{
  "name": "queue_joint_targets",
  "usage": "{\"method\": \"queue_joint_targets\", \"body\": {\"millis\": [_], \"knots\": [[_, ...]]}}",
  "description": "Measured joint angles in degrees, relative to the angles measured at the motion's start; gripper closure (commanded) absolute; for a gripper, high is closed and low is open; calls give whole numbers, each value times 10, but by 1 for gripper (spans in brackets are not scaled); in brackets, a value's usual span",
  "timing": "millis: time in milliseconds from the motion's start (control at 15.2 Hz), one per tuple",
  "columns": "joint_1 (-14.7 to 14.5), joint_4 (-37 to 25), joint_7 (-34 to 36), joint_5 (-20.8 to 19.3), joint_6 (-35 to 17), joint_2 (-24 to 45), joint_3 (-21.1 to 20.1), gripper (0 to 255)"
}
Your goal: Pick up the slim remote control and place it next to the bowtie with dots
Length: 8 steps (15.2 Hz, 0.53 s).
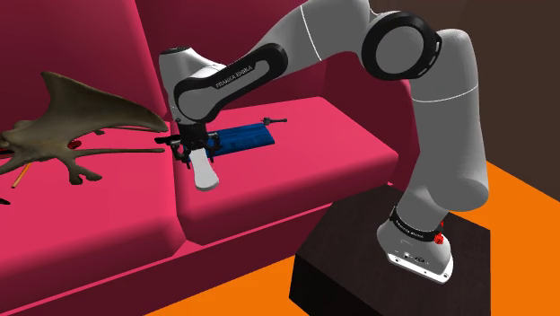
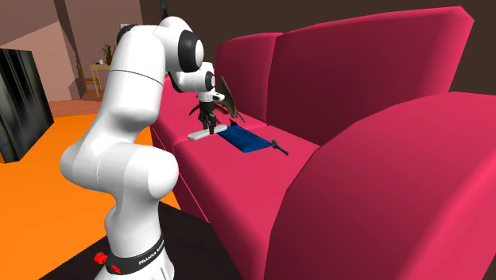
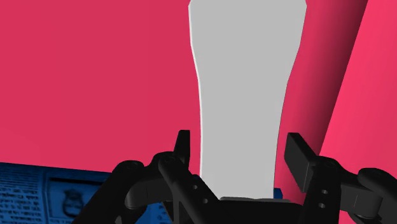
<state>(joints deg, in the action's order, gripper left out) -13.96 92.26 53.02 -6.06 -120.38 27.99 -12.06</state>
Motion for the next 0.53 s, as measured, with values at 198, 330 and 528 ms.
{"method": "queue_joint_targets", "body": {"millis": [198,330,528], "knots": [[0,0,0,0,0,0,0,0],[0,0,0,0,0,0,0,0],[1,-5,-1,3,17,-12,-1,0]]}}
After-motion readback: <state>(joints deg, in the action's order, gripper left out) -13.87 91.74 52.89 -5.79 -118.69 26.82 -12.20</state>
